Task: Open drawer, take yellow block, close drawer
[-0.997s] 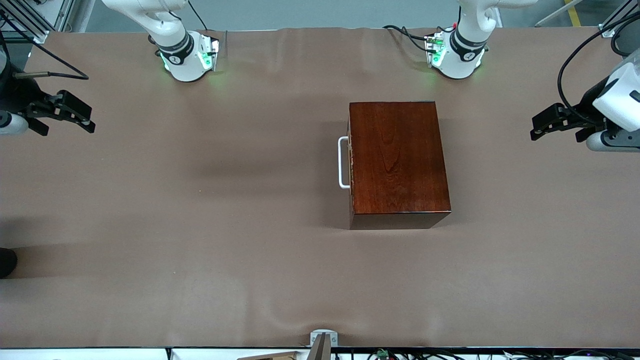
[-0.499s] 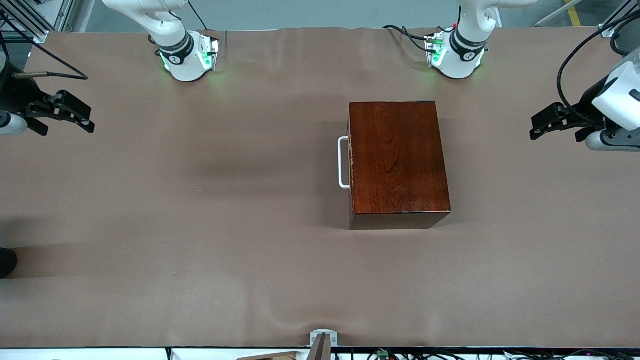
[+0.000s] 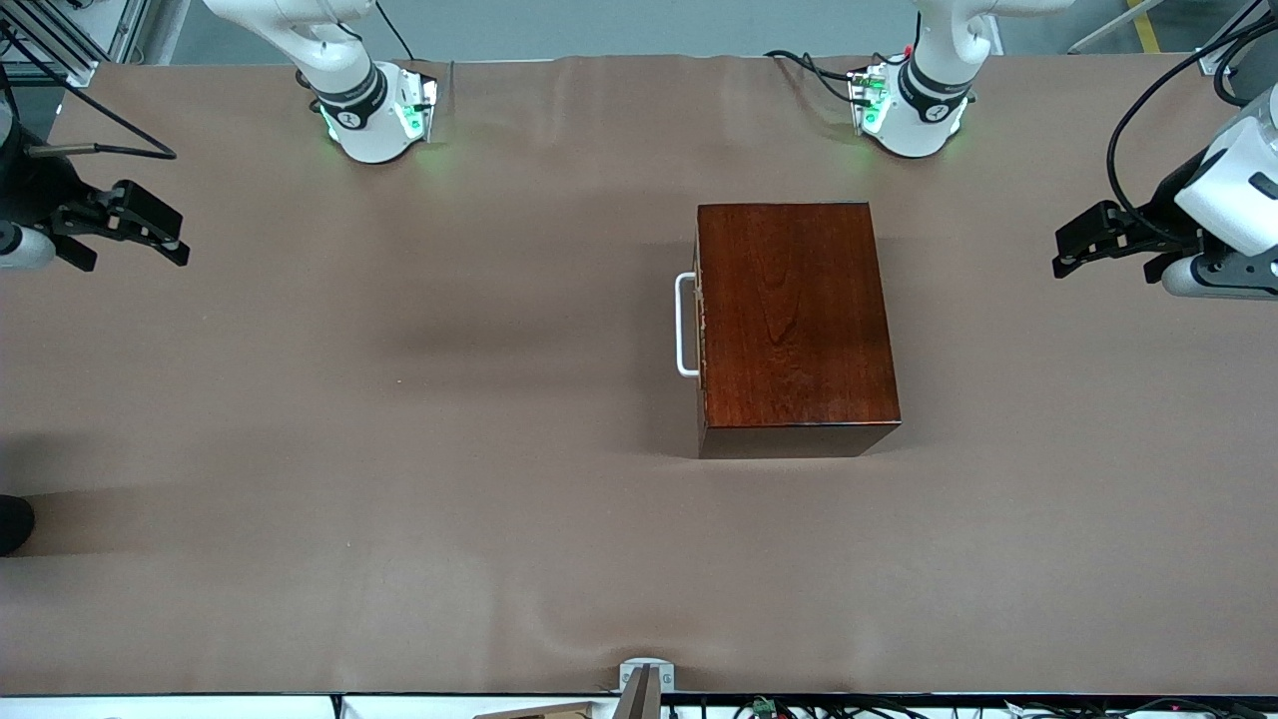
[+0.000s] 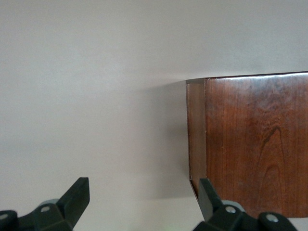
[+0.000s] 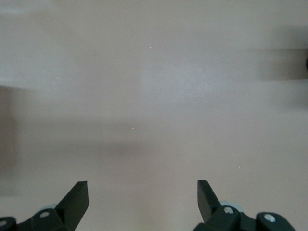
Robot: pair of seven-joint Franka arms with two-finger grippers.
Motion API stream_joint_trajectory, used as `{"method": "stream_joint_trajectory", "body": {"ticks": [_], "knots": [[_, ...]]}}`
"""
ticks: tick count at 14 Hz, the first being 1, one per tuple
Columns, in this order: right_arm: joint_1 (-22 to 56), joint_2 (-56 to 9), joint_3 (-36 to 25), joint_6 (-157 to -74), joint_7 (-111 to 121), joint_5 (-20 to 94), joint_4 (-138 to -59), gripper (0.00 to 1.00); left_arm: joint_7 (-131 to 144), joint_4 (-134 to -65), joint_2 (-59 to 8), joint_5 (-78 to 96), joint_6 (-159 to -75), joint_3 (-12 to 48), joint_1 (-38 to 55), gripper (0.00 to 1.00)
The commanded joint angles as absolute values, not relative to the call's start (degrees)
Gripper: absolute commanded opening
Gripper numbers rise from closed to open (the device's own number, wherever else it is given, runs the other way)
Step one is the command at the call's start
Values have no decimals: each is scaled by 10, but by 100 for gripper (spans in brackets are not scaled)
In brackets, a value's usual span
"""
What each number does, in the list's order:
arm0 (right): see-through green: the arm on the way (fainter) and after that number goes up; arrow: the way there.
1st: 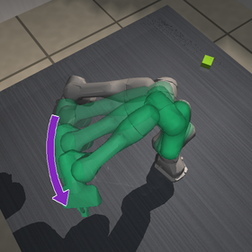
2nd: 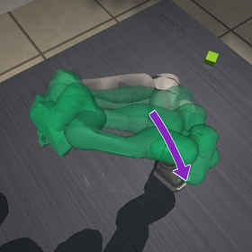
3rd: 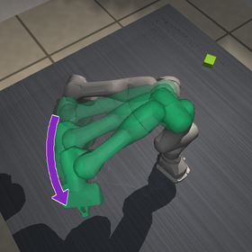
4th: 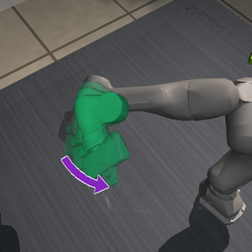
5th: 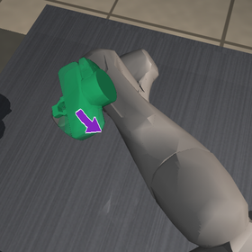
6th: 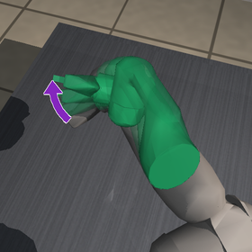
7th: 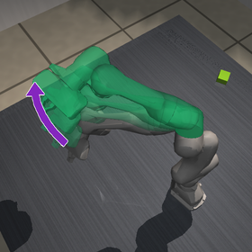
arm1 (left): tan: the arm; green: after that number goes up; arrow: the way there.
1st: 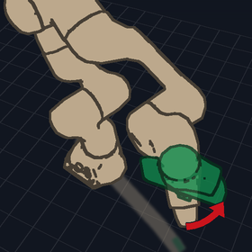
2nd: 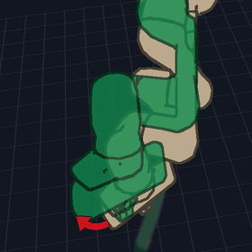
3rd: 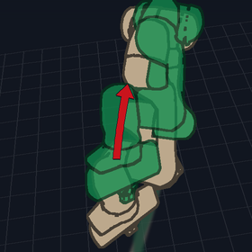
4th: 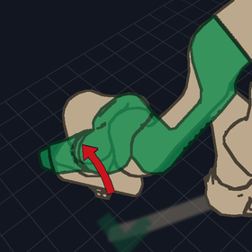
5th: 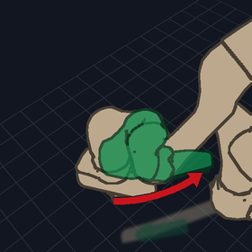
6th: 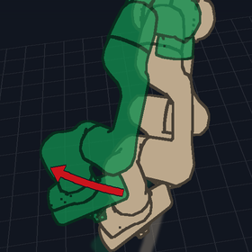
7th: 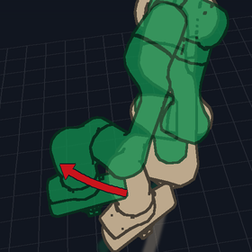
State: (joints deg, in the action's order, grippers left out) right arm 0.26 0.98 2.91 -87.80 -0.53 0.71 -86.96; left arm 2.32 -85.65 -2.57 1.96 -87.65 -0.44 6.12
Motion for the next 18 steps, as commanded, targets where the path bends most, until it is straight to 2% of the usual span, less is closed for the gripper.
{"method": "stream_joint_trajectory", "body": {"ticks": [1, 5, 10, 12, 14, 18], "knots": [[4, 14, 29, -873, -13, 5, -867, 100, 27, -856, -21, 25, -873, -4, 62, 100], [4, 14, 29, -873, -13, 5, -867, 100, 22, -857, -23, 23, -873, -1, 70, 100], [5, 14, 30, -873, -13, 6, -867, 100, 52, -853, -24, 18, -876, 80, 85, 100], [5, 14, 30, -873, -13, 6, -867, 100, 144, -819, -53, 19, -880, 130, 96, 100], [5, 14, 30, -873, -13, 6, -867, 100, 264, -768, -103, 18, -882, 165, 139, 100], [4, 14, 29, -873, -13, 6, -867, 100, 440, -733, -161, 14, -931, 162, 270, 100]]}}
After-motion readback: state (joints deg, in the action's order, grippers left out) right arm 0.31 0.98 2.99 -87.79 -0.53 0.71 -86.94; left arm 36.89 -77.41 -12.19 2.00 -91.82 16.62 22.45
